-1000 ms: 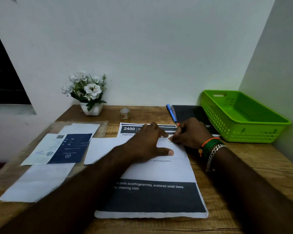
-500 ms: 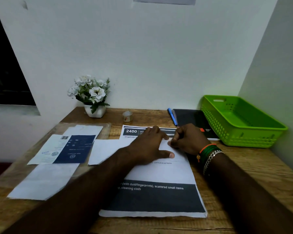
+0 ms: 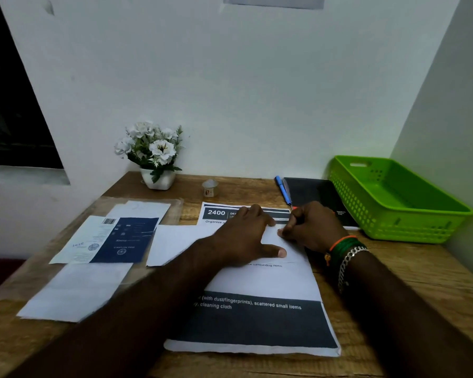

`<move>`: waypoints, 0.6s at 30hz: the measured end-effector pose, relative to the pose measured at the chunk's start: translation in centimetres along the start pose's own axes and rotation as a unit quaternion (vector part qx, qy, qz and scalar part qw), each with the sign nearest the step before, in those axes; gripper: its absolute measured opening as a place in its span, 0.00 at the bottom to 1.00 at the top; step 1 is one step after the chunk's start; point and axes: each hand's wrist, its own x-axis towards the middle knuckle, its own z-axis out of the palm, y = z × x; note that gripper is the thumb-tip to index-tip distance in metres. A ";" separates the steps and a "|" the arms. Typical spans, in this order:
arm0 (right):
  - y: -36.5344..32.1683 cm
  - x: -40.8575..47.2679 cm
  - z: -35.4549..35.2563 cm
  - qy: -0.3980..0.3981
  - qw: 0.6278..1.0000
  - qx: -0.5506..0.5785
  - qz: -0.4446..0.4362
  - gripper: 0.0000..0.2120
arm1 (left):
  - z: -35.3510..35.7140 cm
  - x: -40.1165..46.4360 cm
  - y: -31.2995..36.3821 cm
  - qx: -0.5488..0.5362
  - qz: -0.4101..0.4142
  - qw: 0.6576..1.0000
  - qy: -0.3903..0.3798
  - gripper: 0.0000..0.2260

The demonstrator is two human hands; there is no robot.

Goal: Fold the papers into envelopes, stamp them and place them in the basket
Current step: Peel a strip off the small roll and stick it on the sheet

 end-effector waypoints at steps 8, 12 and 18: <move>0.4 0.7 1.3 0.096 0.995 -0.008 0.014 0.08 | 0.1 0.0 0.1 0.013 0.003 1.000 0.000 0.34; 0.7 0.9 0.8 0.081 0.996 0.002 0.026 0.08 | 0.0 -0.1 0.1 0.017 0.003 1.000 -0.004 0.33; 0.9 0.2 -0.6 0.012 1.000 -0.015 0.022 0.09 | -0.1 0.0 0.1 0.024 0.002 1.000 -0.011 0.33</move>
